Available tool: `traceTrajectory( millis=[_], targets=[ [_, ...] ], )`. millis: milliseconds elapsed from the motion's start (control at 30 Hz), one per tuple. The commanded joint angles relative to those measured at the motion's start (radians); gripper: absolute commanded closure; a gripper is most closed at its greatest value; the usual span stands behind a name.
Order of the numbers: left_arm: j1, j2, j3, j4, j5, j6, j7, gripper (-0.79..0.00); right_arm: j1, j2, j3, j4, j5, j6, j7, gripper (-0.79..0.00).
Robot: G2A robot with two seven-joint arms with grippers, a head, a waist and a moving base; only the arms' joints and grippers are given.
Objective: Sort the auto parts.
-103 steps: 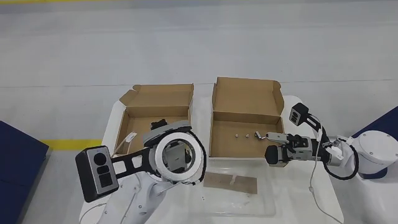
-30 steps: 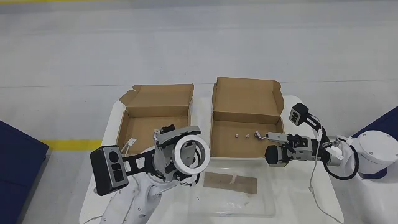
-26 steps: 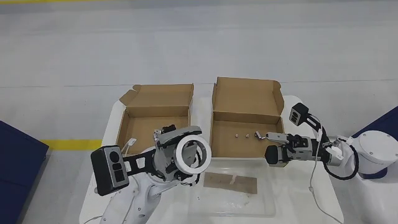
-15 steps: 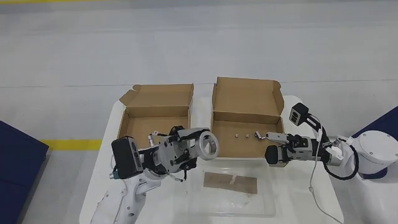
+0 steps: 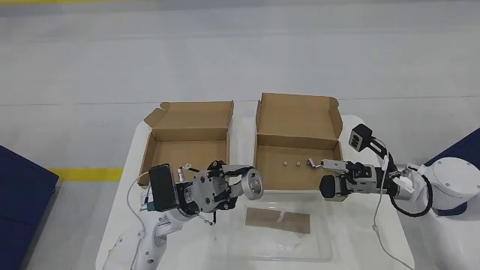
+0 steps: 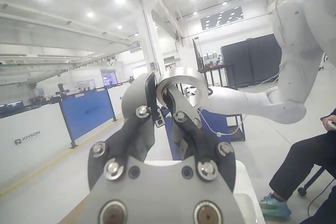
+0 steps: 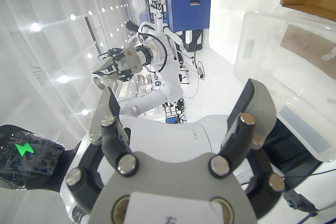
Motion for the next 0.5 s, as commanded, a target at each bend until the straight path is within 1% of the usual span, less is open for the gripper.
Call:
traceTrajectory(
  millis=[0,67,167,267,300,367,400,467],
  targets=[
    [0.002,0.000,0.005,-0.006,-0.007,0.010,-0.018,0.000,0.000,0.000,0.000,0.000,0.000,0.000,0.000,-0.785],
    [0.004,0.000,0.015,-0.013,-0.028,0.012,-0.056,0.000,0.000,0.000,0.000,0.000,0.000,0.000,0.000,-0.785],
    [0.009,0.007,0.008,-0.001,-0.034,0.010,-0.224,0.000,0.000,0.000,0.000,0.000,0.000,0.000,0.000,-0.785],
    [0.034,0.011,-0.012,0.011,-0.123,0.045,-0.375,0.000,0.000,0.000,0.000,0.000,0.000,0.000,0.000,-0.785],
    [0.049,0.013,-0.020,0.026,-0.159,0.070,-0.448,0.000,0.000,0.000,0.000,0.000,0.000,0.000,0.000,-0.785],
    [0.062,0.019,-0.029,0.009,-0.217,0.093,-0.615,0.000,0.000,0.000,0.000,0.000,0.000,0.000,0.000,-0.785],
    [0.067,0.021,-0.037,-0.002,-0.257,0.110,-0.665,0.000,0.000,0.000,0.000,0.000,0.000,0.000,0.000,-0.785],
    [0.077,0.023,-0.051,-0.026,-0.315,0.144,-0.726,0.000,0.000,0.000,0.000,0.000,0.000,0.000,0.000,-0.785]
  ],
)
